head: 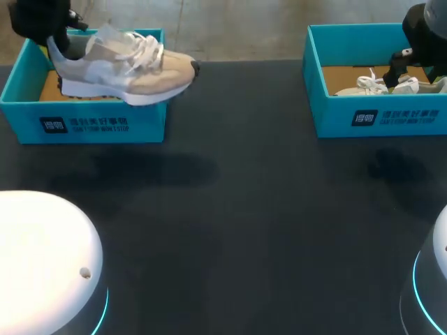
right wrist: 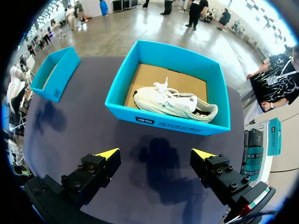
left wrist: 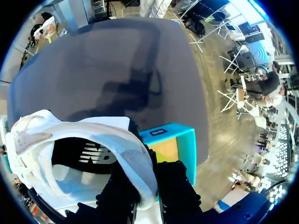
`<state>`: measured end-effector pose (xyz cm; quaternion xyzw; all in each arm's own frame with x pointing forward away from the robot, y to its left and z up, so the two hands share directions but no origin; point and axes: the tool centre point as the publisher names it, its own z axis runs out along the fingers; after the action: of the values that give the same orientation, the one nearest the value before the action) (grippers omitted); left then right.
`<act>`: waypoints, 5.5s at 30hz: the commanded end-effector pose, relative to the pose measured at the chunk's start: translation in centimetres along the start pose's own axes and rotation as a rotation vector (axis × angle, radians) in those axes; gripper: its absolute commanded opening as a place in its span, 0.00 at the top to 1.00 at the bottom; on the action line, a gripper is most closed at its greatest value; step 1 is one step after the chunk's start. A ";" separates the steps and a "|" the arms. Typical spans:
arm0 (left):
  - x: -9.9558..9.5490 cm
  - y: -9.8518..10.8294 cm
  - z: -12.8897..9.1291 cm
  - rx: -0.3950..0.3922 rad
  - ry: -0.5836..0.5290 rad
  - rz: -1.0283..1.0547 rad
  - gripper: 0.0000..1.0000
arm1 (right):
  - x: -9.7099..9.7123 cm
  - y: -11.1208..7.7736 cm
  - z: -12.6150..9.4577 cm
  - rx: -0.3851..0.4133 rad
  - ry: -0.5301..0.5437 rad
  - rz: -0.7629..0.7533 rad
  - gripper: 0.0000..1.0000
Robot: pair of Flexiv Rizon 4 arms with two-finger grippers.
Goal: Take the shoe out of the shoebox, open the shoe tongue, remove and reinsert the insole, then place the shoe into the shoebox
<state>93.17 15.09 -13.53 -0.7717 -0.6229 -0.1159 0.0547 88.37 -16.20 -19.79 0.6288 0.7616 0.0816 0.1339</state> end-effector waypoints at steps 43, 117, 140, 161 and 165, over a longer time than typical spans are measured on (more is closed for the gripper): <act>-14.1 -6.0 -0.6 -0.146 -0.029 0.269 1.00 | -0.1 0.0 0.0 -0.001 0.002 -0.001 0.00; -28.8 -13.4 14.9 -0.040 0.077 0.078 1.00 | -0.1 0.0 0.0 -0.001 0.002 -0.001 0.00; -28.9 -13.8 16.6 0.019 0.081 0.089 0.00 | -0.1 0.0 0.0 -0.001 0.002 -0.001 0.00; -25.0 -14.5 9.1 0.009 -0.190 -0.214 0.00 | -0.1 0.0 0.0 -0.001 0.002 -0.001 0.00; -23.7 -14.8 8.5 0.039 -0.279 -0.311 0.00 | -0.1 0.0 0.0 -0.001 0.002 -0.001 0.00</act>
<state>75.16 -4.44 -29.45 -0.6785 -0.7320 -0.0593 0.0184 88.37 -16.20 -19.79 0.6288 0.7616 0.0816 0.1339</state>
